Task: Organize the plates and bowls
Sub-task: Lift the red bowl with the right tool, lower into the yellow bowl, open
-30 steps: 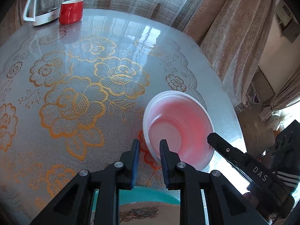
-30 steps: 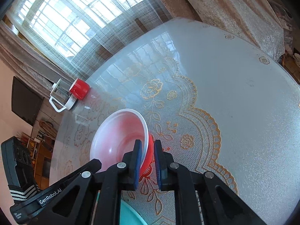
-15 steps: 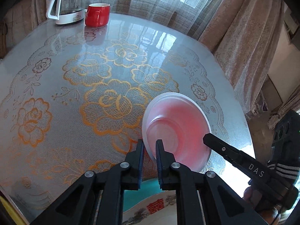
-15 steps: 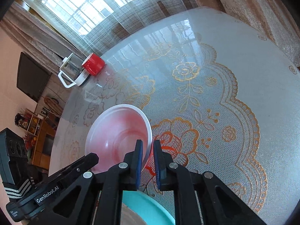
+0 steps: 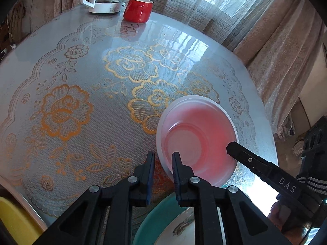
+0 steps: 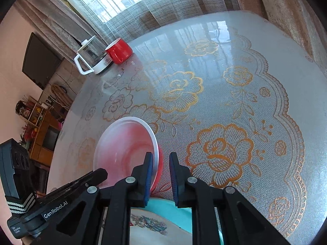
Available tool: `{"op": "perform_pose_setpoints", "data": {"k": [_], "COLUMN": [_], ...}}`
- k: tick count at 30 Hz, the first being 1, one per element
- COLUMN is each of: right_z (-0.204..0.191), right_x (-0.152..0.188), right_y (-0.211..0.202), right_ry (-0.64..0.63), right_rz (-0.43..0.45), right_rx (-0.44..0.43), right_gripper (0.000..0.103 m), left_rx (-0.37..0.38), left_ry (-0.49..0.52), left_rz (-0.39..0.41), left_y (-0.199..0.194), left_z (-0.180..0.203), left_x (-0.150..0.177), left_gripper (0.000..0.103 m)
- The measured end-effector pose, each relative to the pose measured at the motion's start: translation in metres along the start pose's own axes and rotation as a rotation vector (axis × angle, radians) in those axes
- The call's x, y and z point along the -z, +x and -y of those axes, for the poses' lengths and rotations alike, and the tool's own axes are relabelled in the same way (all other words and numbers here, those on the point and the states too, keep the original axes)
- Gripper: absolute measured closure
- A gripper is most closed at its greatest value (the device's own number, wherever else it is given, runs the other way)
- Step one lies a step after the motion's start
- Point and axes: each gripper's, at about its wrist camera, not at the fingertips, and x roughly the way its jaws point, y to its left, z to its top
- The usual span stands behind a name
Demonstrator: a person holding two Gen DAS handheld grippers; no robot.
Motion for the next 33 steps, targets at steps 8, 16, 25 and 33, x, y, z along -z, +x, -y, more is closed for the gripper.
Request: {"op": "perform_pose_setpoints", "data": {"k": [8, 16, 25, 33], "right_z": [-0.006, -0.024, -0.048, -0.075], "right_x": [0.002, 0.012, 0.018, 0.042], "right_y": [0.004, -0.005, -0.023, -0.040], "right_ry": [0.016, -0.042, -0.067, -0.086], "right_rz": [-0.029, 0.003, 0.036, 0.066], "right_rx": [-0.008, 0.014, -0.059, -0.136], "right_gripper": [0.082, 0.091, 0.091, 0.091], "left_rx": [0.027, -0.015, -0.030, -0.038], "left_ry": [-0.029, 0.049, 0.040, 0.062], "left_rz": [0.007, 0.098, 0.140, 0.210], "left_y": [-0.008, -0.034, -0.065, -0.108], "left_z": [-0.012, -0.006, -0.021, -0.037], "left_x": [0.011, 0.016, 0.024, 0.051], "left_gripper": [0.080, 0.089, 0.088, 0.088]}}
